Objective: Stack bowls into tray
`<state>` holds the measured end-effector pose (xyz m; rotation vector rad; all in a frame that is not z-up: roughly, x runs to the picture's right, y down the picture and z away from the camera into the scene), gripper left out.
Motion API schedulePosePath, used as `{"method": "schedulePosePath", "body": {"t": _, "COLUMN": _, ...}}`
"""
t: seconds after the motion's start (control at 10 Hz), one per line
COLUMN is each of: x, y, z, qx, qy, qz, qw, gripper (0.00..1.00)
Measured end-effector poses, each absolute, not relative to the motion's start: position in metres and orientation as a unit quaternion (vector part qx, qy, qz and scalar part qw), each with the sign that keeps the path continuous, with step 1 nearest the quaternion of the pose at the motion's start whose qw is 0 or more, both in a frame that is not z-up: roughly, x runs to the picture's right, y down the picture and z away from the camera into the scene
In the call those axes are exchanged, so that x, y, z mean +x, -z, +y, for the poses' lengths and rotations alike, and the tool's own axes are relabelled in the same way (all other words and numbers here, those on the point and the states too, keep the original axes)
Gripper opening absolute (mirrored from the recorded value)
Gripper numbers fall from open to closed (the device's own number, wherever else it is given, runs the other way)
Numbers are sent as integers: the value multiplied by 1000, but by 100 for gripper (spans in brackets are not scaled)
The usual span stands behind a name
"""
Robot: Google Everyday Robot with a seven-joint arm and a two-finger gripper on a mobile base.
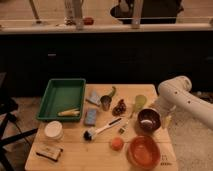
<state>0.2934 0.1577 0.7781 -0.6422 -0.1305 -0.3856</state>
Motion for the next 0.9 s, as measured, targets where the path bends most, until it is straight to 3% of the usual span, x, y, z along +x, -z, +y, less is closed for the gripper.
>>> {"method": "schedulePosePath", "body": {"t": 0.4, "x": 303, "y": -773, "z": 177, "qx": -332, "qy": 311, "qz": -113, "qw": 883, "gripper": 80}}
{"method": "schedulePosePath", "body": {"t": 0.9, "x": 307, "y": -777, "z": 173, "qx": -294, "qy": 340, "qz": -162, "qw": 878, "gripper": 80}}
